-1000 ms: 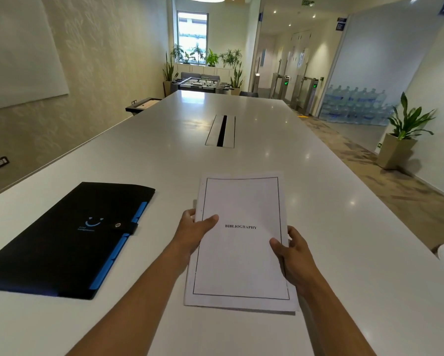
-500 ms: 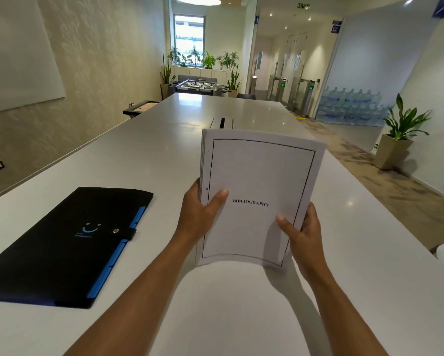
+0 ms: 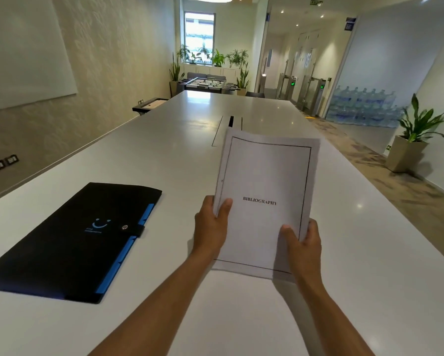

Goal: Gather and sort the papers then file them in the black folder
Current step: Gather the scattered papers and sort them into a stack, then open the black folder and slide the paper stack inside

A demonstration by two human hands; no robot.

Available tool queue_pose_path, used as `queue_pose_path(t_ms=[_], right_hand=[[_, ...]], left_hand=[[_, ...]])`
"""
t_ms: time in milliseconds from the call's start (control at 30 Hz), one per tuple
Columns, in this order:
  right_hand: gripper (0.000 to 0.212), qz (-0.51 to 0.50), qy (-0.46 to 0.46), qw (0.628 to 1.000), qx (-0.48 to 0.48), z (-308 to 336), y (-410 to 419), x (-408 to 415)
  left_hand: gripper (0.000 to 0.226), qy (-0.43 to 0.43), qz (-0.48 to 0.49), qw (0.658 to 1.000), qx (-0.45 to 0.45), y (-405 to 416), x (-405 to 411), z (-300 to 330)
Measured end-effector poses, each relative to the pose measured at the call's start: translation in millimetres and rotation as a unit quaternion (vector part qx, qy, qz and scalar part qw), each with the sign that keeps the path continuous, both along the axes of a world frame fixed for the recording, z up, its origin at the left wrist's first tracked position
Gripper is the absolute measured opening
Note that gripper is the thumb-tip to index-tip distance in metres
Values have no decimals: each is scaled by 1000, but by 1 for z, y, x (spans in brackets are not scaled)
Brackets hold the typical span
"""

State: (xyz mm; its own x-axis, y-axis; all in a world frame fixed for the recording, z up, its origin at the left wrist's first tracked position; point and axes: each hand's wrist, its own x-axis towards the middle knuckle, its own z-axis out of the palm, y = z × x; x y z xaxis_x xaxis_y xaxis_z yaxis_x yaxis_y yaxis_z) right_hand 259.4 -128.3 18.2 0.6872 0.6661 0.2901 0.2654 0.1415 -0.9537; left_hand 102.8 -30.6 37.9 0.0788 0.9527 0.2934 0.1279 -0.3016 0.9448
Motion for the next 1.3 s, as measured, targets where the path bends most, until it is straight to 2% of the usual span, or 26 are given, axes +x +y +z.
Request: queue_pose_path(t_ms=[133, 233, 333, 433, 500, 567, 700, 833, 900, 1000, 1100, 1167, 1300], right_hand=[[28, -8, -4, 993, -119, -9, 4, 5], [39, 6, -38, 978, -205, -15, 5, 3], [40, -4, -102, 957, -273, -20, 8, -2], [25, -36, -191, 923, -331, -21, 11, -10], [12, -44, -221, 907, -356, -22, 12, -14], [12, -47, -250, 894, -369, -25, 12, -16], [26, -54, -316, 860, -396, -28, 13, -14], [22, -96, -383, 813, -428, -27, 11, -17], [28, -131, -392, 808, -420, -26, 13, -17], [30, -164, -403, 828, -354, -18, 23, -22], [35, -125, -413, 855, -287, -5, 42, -43], [34, -71, -429, 863, -257, 0, 57, -67], [33, 26, -468, 859, -208, 2, 84, -123]], left_hand=[[37, 104, 13, 990, -92, 4, 1, -14], [35, 198, 15, 973, -119, 8, 0, -30], [49, 267, 8, 960, -88, 11, -4, -47], [73, 346, 3, 938, -31, 8, -6, -59], [80, 385, 9, 923, 10, 8, -6, -63], [85, 404, 23, 914, 43, 8, -4, -66], [74, 468, 45, 879, 74, 8, -8, -70], [55, 494, 37, 867, 62, 9, -13, -70], [47, 473, 29, 879, 57, 13, -19, -68], [41, 412, 46, 907, 76, 22, -40, -59], [31, 341, 100, 929, 102, 31, -73, -44], [23, 338, 154, 921, 118, 40, -102, -33], [27, 427, 187, 879, 101, 63, -165, -26]])
